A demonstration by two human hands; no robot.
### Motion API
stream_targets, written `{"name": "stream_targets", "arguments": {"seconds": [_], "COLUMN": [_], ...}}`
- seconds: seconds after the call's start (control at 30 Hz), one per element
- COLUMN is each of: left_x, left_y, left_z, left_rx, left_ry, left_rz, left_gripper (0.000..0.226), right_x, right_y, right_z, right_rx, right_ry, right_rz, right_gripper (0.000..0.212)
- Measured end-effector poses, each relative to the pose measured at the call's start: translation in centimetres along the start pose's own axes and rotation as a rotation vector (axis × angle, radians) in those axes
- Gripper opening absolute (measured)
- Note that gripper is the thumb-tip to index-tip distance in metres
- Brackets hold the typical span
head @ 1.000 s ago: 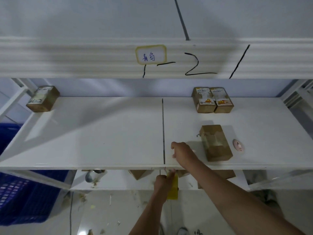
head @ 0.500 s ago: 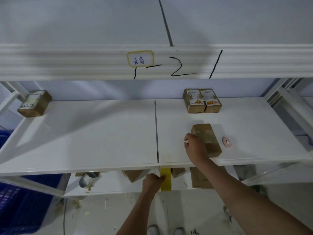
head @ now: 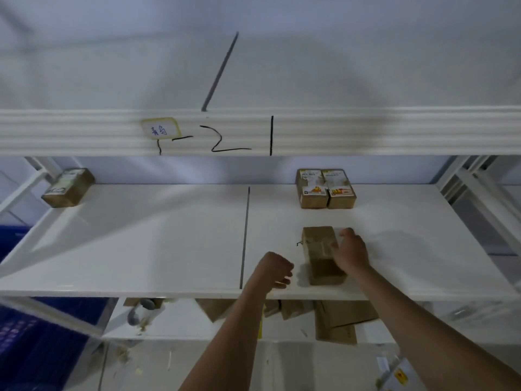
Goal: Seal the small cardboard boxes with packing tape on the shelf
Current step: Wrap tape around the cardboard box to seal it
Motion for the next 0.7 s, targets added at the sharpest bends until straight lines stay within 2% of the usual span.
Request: {"name": "stream_targets", "arguments": {"seconds": [0.07,0.2,0.33,0.47,0.57,0.7], "left_x": [0.9,2.2,3.0,3.8,4.0,4.3], "left_y": [-1.3,-3.4,-4.4,-4.3,-4.3,-4.0], "left_z": [1.1,1.2,0.7,0.3,0.0,-0.3], "left_rx": [-0.146,-0.28,-0.41,-0.522,-0.606,-0.622], "left_ry": [-0.088,-0.085,-0.034,-0.039,-0.021,-0.026], "left_rz": [0.023,0.108,0.145,0.167,0.17,0.174], "left_gripper": [0.018,0.027,0.018,0.024,0.014,0.01], "right_x": [0.5,1.1,1.3,1.3,1.3,1.1], "right_y": [-0.6,-1.5,-2.0,-2.3,-2.4,-2.5], "right_z": [0.2,0.6,1.2,1.7,1.8,1.9], "right_rx": [0.033,0.104,0.127,0.163,0.176,0.208], "right_ry": [0.014,0.047,0.062,0.041,0.023,-0.009], "right_rz": [-0.08,-0.187,-0.223,-0.246,-0.254,-0.262], "right_gripper": [0.04,0.039,0.042,0.043,0.043,0.043]}}
Point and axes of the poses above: each hand's wrist, its own x-axis towards the middle knuckle, its own y-axis out of the back of the hand, z = x × y, the point moved 8 cm from there along x, towards the middle knuckle, and after that the axes turned 13 degrees about -x, right-handed, at the moved point
